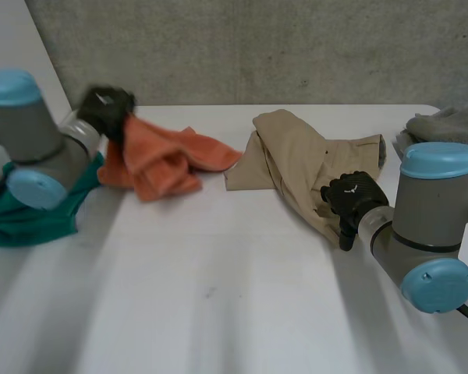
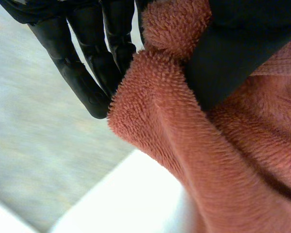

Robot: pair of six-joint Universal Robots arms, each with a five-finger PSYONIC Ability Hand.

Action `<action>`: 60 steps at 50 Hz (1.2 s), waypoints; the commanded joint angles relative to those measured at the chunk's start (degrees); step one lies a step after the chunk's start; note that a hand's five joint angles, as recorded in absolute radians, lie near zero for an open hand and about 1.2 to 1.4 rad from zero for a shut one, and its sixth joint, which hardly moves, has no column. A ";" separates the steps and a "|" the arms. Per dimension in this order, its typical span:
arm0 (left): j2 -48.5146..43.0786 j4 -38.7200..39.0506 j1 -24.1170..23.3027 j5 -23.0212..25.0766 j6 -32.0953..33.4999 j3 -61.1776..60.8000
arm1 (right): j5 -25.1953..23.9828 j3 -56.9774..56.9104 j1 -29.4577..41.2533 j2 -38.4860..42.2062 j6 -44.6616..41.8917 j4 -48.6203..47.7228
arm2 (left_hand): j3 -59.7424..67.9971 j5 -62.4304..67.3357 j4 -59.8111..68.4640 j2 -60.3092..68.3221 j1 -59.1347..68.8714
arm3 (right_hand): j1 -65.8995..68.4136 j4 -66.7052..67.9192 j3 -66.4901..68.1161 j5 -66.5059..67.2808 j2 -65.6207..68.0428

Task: Fold the laundry.

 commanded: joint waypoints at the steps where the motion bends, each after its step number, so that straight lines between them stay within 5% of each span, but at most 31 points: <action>1: 9.33 7.65 7.70 -3.39 -6.16 0.55 | -0.01 -0.24 0.49 0.00 -0.26 0.00 | 12.37 14.05 11.64 11.76 18.53 | -1.31 -0.10 -0.85 1.41 -2.11; 10: 11.09 6.95 16.05 -5.68 -6.17 -0.14 | 0.07 -0.68 0.66 -0.70 -0.26 0.35 | 12.37 14.05 11.64 11.76 18.53 | -2.14 -0.93 -1.69 0.57 -2.95; 18: 7.23 6.68 17.11 -5.24 -1.16 -9.96 | 0.34 -1.38 0.75 -0.88 0.09 0.87 | 12.22 13.91 11.50 11.61 18.38 | -9.52 -8.32 -9.07 -6.81 -10.33; 21: 7.05 7.82 17.11 -5.94 -0.72 -12.79 | 0.95 -1.65 0.58 -1.40 0.53 1.49 | -17.62 -15.94 -18.35 -18.23 -11.47 | -12.07 -10.87 -11.62 -9.36 -12.88; 22: 7.74 8.96 16.94 -6.55 -1.06 -14.46 | 1.65 -1.91 0.49 -1.84 1.14 1.93 | -36.70 -35.02 -37.43 -37.32 -30.55 | -12.07 -10.87 -11.62 -9.36 -12.88; 25: 9.85 10.46 16.32 -6.82 -1.94 -16.75 | 2.97 -2.44 0.40 -2.63 2.90 3.07 | -57.63 -55.95 -58.36 -58.24 -51.47 | -12.07 -10.87 -11.62 -9.36 -12.88; 37: 24.00 12.13 8.51 0.02 -11.08 -32.12 | 8.07 -8.49 3.91 1.22 25.39 10.55 | -57.63 -55.95 -58.36 -58.24 -51.47 | -12.07 -10.87 -11.62 -9.36 -12.88; 44: 26.38 12.57 3.23 3.55 -12.41 -38.73 | 11.76 -15.96 6.02 9.22 26.90 10.28 | -57.63 -55.95 -58.36 -58.24 -51.47 | -12.07 -10.87 -11.62 -9.36 -12.88; 48: 26.30 14.06 0.07 4.34 -12.23 -40.31 | 14.48 -18.61 6.29 11.34 26.29 11.68 | -57.63 -55.95 -58.36 -58.24 -51.47 | 27.85 29.06 28.30 30.56 27.04; 49: 25.95 14.94 -1.07 4.34 -12.14 -40.40 | 15.18 -18.26 6.29 10.90 26.20 11.95 | -57.63 -55.95 -58.36 -58.24 -51.47 | 52.94 54.15 53.39 55.65 52.13; 50: 25.68 15.38 -1.52 4.43 -12.14 -40.31 | 15.19 -17.91 6.37 10.55 26.11 11.78 | -57.63 -55.95 -58.36 -58.24 -51.47 | 57.88 59.08 58.33 60.59 57.07; 54: 23.66 18.19 -4.07 5.39 -11.97 -38.65 | 13.00 -13.88 6.20 5.90 25.15 8.80 | -57.63 -55.95 -58.36 -58.24 -51.47 | 57.93 59.13 58.38 60.64 57.12; 60: 16.73 20.57 -8.37 7.15 -11.00 -30.13 | 1.23 -4.12 6.02 -7.98 16.37 4.31 | -57.63 -55.95 -58.36 -58.24 -51.47 | 57.93 59.13 58.38 60.64 57.12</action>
